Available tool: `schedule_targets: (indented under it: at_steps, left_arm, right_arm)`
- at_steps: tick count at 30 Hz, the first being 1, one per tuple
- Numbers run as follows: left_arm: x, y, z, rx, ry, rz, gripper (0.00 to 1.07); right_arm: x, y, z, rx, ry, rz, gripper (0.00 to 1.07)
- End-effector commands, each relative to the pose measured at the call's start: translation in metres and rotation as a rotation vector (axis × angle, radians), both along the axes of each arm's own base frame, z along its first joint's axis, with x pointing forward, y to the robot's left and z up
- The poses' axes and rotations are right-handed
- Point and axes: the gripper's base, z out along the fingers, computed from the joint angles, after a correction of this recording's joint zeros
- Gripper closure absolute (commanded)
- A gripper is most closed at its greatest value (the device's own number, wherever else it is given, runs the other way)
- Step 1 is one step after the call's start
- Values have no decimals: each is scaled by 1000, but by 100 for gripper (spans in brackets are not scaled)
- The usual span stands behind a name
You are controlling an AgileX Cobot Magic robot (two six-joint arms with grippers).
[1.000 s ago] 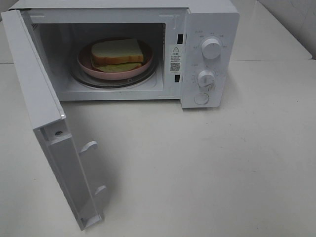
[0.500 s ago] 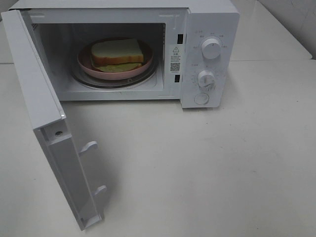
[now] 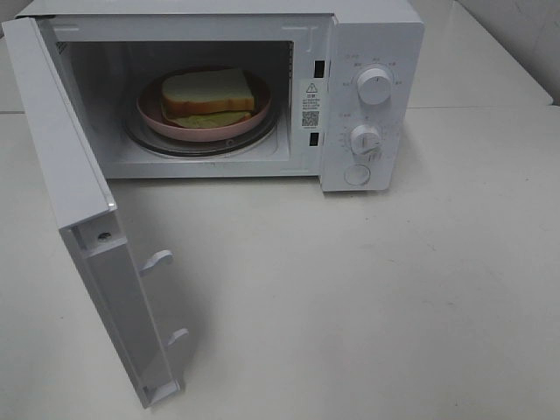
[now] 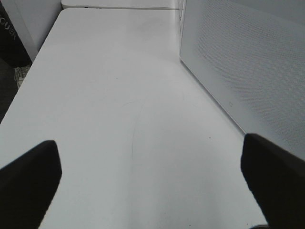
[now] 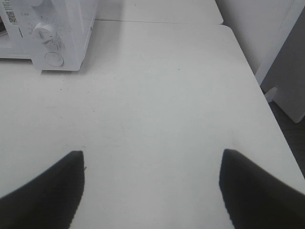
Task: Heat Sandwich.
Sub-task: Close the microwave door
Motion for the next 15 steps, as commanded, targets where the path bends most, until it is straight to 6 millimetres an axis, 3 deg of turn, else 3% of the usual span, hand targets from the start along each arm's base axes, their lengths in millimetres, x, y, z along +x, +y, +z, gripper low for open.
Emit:
schedule_targets:
  at_steps: [1,15]
  left_arm:
    - [-2,0,1,-1,-29,-5,9]
    - [-1,0,1,-1,-19,-5,9]
  right_arm:
    - [-3,0,0,3,-30,-5,32]
    - [-3,0,0,3,-30,-5,32]
